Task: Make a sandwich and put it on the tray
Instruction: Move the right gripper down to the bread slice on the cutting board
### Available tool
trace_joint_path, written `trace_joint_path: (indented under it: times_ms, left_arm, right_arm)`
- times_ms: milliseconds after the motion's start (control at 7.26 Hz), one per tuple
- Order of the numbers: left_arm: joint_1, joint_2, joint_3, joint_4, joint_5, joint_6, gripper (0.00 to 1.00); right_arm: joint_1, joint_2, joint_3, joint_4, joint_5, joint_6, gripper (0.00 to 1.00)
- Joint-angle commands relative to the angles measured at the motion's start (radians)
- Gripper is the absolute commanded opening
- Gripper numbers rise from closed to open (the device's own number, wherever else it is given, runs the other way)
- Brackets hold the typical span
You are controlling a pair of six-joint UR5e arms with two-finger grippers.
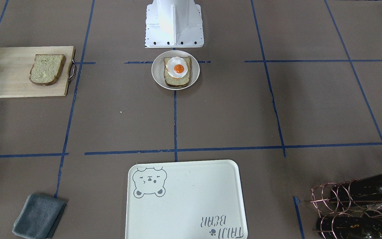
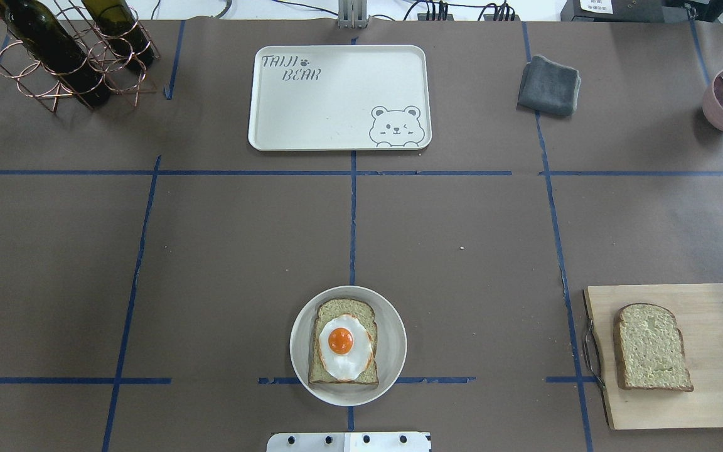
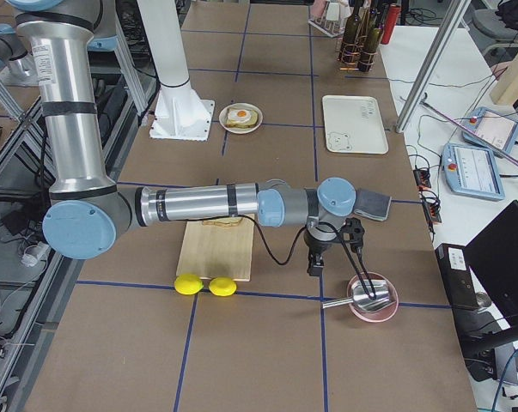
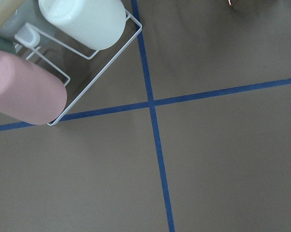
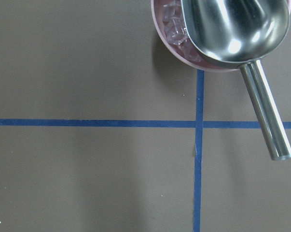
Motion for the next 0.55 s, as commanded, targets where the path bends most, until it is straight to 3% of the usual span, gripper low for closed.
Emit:
trace_joint_path:
  times_ms: [0,275,413]
  left_arm:
    - [-0.001,0.016,-0.037,-0.045,-0.016,0.003,1.0]
    - [0.002,0.024,-0.038,-0.051,-0.008,0.007,1.0]
    - [0.002,0.025,-0.032,-0.07,-0.017,0.013,1.0]
  right_arm:
    - [-0.001,0.0,0.015,0.0,0.0,0.002,1.0]
    - [-0.017,-0.007,0.042,0.018,0.0,0.003,1.0]
    - [-0.036,-0.048,0.052,0.123,0.014,0.005,1.0]
